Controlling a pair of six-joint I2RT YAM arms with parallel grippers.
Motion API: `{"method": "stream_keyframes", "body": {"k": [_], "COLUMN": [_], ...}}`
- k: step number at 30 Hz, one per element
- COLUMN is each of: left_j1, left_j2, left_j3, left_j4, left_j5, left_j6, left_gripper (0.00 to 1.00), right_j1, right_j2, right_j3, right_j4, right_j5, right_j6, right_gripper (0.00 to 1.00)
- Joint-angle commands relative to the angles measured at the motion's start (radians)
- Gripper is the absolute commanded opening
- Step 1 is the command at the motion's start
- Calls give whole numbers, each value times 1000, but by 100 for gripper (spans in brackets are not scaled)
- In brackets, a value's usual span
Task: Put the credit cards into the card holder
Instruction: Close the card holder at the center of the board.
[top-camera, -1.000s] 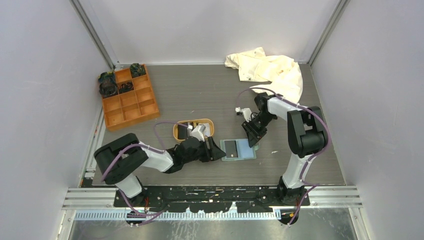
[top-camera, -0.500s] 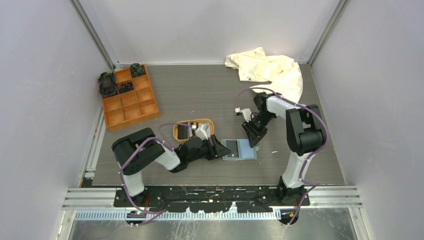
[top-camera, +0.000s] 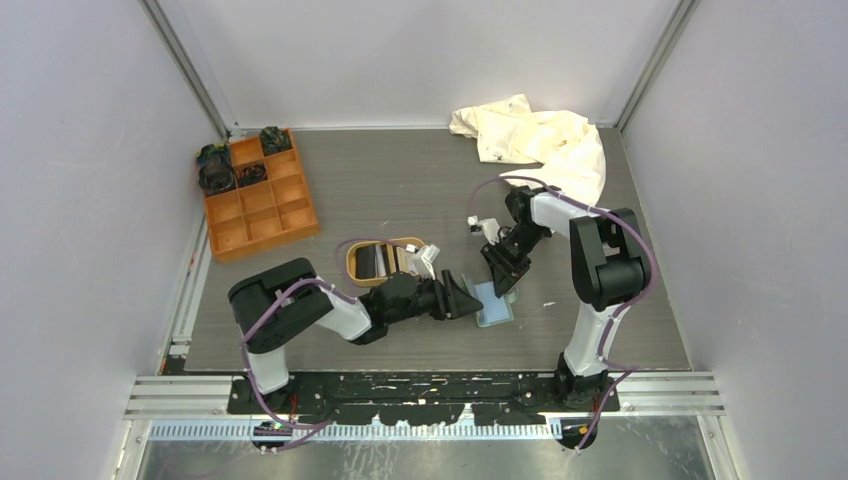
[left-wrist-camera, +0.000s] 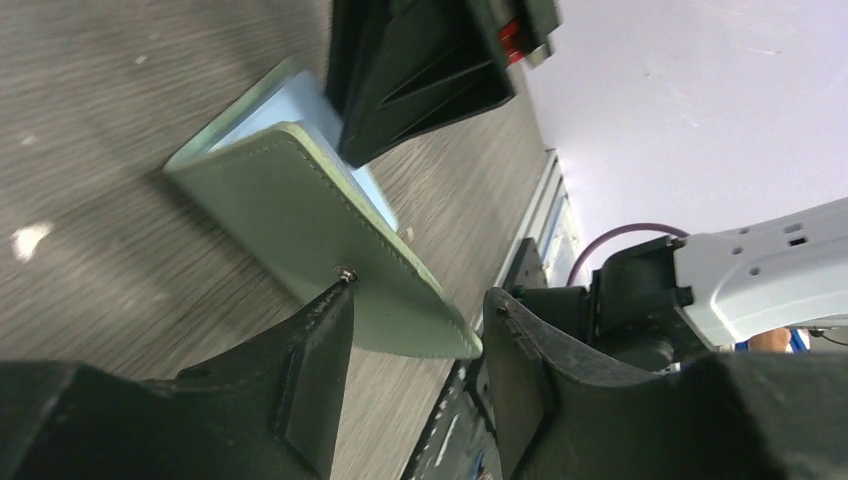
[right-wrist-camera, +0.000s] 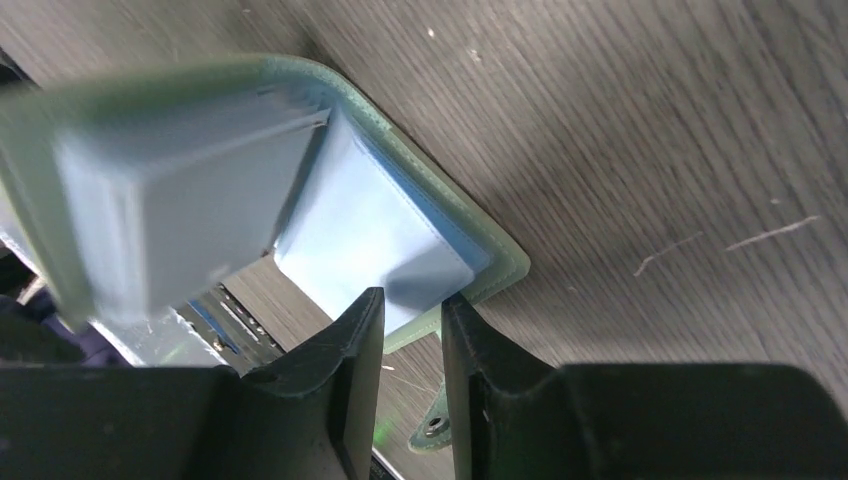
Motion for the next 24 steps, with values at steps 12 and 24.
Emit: {"method": "stream_keyframes", "body": {"k": [12, 24], "left_j1": [-16, -13], "left_j2": [114, 127], "left_j3": [214, 206], "left_j4": [-160, -151], "left_j5": [7, -31], "left_j6": [67, 53], "left_gripper": [50, 23], "right_j1": [-31, -78], "right_j2": [-139, -282], "right_j3": [20, -54], "right_j4": [41, 61], "right_j5": [-96, -245], "right_j6": [37, -34], "right_gripper": [35, 37]}}
